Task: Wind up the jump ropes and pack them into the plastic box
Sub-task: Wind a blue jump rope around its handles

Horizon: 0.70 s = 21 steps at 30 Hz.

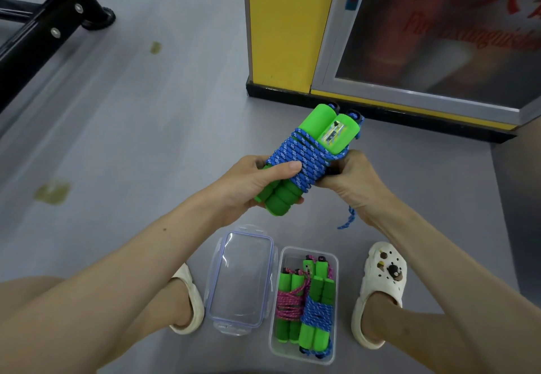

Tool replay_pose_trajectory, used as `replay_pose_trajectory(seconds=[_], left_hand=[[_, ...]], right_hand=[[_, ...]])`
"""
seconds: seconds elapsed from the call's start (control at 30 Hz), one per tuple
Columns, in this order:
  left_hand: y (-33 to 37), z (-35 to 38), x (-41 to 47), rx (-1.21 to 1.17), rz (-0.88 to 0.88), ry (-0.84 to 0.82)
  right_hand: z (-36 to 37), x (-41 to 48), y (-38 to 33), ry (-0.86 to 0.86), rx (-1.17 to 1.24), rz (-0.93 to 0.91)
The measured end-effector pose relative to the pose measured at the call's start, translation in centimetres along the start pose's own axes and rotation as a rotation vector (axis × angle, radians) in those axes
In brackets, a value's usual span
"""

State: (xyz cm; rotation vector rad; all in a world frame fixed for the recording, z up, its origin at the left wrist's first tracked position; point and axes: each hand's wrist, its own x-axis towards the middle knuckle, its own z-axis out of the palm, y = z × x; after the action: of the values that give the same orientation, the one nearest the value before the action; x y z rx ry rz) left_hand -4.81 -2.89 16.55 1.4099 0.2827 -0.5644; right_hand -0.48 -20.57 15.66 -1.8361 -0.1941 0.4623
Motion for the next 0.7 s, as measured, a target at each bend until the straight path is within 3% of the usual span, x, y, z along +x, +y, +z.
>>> replay_pose_trajectory(seconds=[0.23,0.43,0.7], left_hand=[[0.0,0.2,0.1,-0.009,-0.057,-0.003],[0.0,0.4,0.2,-0.182,-0.093,-0.014],[0.4,0.5,0.1,-0.164,-0.106,-0.038]], right_hand=[[0.4,-0.2,0.7,0.014,-0.094,-0.085],[1.4,-0.4,1.3,0.1,-0.234,-0.194],[0.6,0.0,0.9,0.014,-0.021,0.084]])
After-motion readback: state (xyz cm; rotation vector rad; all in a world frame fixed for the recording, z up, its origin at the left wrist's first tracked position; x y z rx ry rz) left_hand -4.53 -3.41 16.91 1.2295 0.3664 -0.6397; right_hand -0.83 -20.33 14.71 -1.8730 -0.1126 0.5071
